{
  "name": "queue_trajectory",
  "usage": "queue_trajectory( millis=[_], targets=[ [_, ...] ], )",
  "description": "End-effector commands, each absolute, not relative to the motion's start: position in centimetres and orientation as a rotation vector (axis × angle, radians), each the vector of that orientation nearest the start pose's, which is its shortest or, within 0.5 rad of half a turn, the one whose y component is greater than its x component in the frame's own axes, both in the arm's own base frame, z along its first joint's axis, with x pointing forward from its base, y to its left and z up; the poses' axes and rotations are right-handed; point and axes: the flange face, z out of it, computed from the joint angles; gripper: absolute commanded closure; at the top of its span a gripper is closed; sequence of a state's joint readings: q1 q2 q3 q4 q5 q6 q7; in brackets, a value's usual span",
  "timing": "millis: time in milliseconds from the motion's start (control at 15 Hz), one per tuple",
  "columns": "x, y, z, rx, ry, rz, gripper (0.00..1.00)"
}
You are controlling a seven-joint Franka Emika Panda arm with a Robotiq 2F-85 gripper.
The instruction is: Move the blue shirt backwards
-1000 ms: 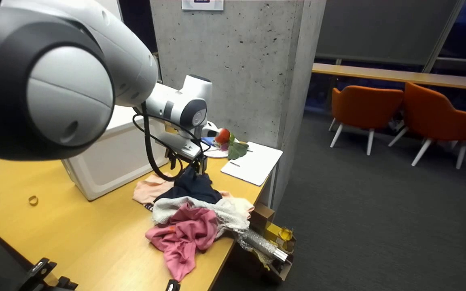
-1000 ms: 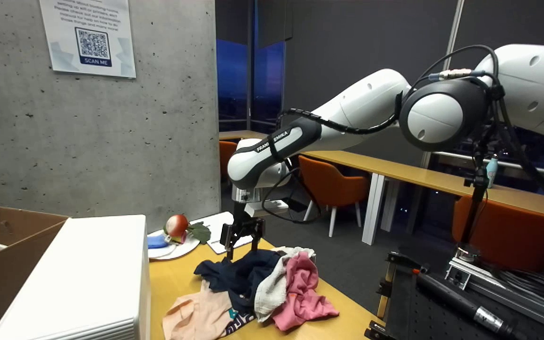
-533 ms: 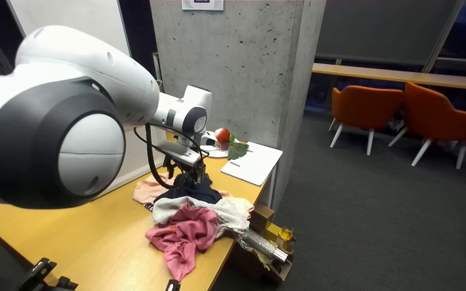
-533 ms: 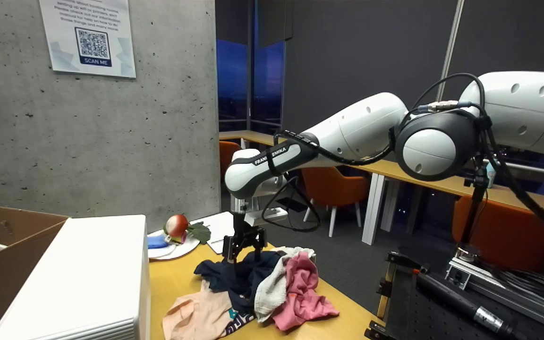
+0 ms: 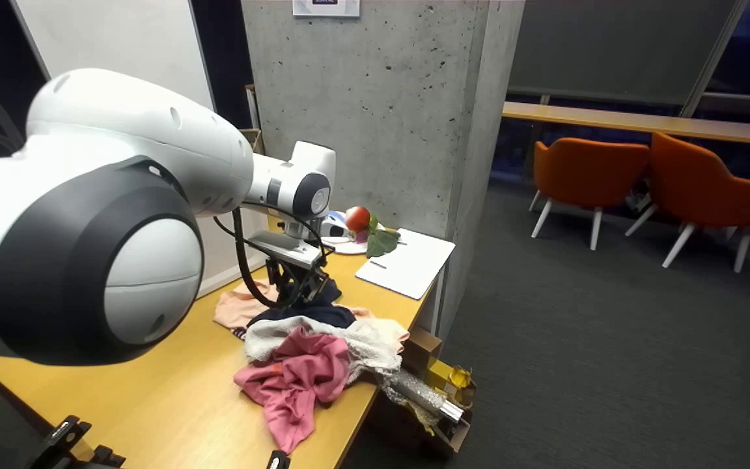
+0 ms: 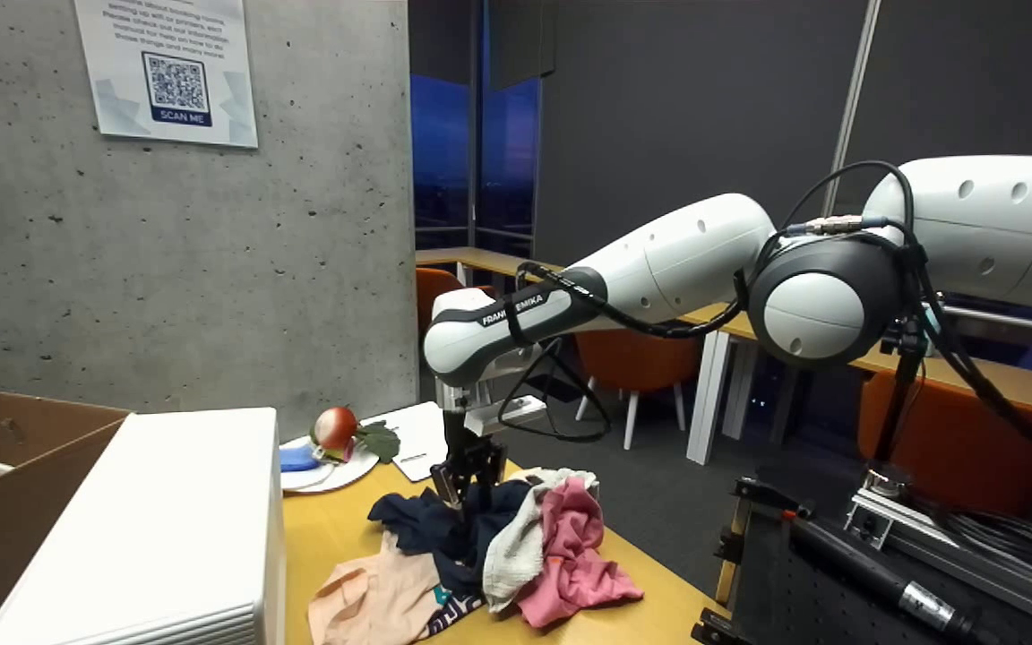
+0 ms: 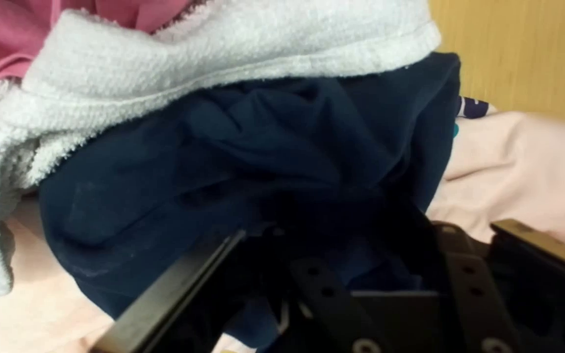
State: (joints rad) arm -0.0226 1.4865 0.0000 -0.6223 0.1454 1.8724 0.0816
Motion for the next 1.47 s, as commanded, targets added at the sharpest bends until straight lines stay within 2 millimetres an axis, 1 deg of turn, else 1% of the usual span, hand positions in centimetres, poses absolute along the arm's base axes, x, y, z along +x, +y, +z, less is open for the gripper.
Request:
queue_trajectory(
  millis=[0, 133, 200, 400, 867, 1067, 1267, 1400],
  targets=[
    [75.6, -0.6, 3.3, -3.002, 0.265, 0.372, 0.8],
    [75.9, -0.6, 3.9, -3.007, 0.275, 0.361, 0.95],
    [76.0, -0.7, 4.2, -3.009, 0.282, 0.354, 0.99],
    [76.6, -1.1, 5.5, -3.029, 0.314, 0.329, 1.0],
    [77.9, -2.5, 11.4, -3.133, 0.321, 0.272, 0.99],
    [78.6, -3.5, 13.3, -3.19, 0.334, 0.218, 0.99],
    [79.3, -4.8, 14.7, -3.22, 0.386, 0.121, 0.99],
    [80.1, -5.3, 15.2, -3.216, 0.427, 0.004, 0.99]
  ],
)
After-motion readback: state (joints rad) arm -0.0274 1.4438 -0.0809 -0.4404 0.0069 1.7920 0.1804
